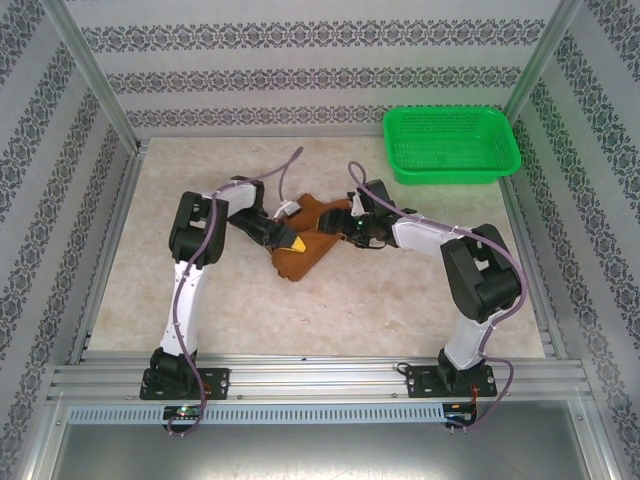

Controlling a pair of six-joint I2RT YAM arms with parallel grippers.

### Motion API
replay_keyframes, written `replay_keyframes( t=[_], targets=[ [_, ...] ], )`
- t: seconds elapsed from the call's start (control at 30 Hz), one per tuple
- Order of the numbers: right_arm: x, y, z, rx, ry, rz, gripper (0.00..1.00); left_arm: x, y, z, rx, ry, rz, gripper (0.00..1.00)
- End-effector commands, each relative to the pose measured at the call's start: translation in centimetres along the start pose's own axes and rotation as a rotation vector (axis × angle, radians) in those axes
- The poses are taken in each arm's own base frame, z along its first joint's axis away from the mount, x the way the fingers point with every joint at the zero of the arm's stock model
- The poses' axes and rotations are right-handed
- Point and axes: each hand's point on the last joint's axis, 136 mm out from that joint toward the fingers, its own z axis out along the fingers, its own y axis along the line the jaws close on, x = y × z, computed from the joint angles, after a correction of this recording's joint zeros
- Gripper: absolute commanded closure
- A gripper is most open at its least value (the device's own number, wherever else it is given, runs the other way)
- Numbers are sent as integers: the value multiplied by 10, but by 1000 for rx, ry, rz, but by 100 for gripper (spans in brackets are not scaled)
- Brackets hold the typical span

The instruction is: Roll up the long pants

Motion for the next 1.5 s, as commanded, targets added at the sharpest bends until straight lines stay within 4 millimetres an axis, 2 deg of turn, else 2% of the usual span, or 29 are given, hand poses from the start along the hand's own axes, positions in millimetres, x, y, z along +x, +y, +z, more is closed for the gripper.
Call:
replay_keyframes(
  t=[0.0,0.03,0.07,0.13,0.3,0.47,0.53,0.63,0.8,0.93,1.17,1.33,1.37,1.4,1.47],
  targets=[
    [59,-29,8,93,221,61,17,-78,-62,-108,37,-510,234,62],
    [61,-28,11,92,236,58,17,-80,-65,-119,19,-530,276,25],
    [62,-27,13,90,242,52,17,-81,-68,-127,1,-545,319,2],
    [64,-28,17,101,248,48,17,-84,-77,-143,-40,-571,426,2],
    [69,-35,25,113,263,65,17,-96,-84,-179,-92,-617,520,2],
    [78,-30,34,119,293,62,17,-98,-72,-225,-150,-683,554,2],
    [82,-26,37,125,305,46,17,-100,-70,-235,-169,-693,587,2],
    [86,-23,42,134,322,38,17,-107,-69,-239,-197,-682,687,2],
    [91,-21,47,143,335,43,17,-128,-93,-234,-230,-634,910,2],
    [94,-25,48,160,334,41,17,-137,-130,-227,-278,-589,1160,2],
    [99,-30,49,177,335,53,17,-131,-200,-218,-395,-533,1582,2],
    [98,-27,53,172,323,54,17,-126,-222,-220,-480,-503,1812,2],
    [98,-27,55,171,326,57,17,-130,-224,-222,-454,-500,1782,2],
    [98,-26,56,169,326,59,17,-139,-227,-226,-389,-495,1675,1],
    [98,-24,59,166,321,53,17,-182,-230,-227,-385,-422,1334,1]
  ],
)
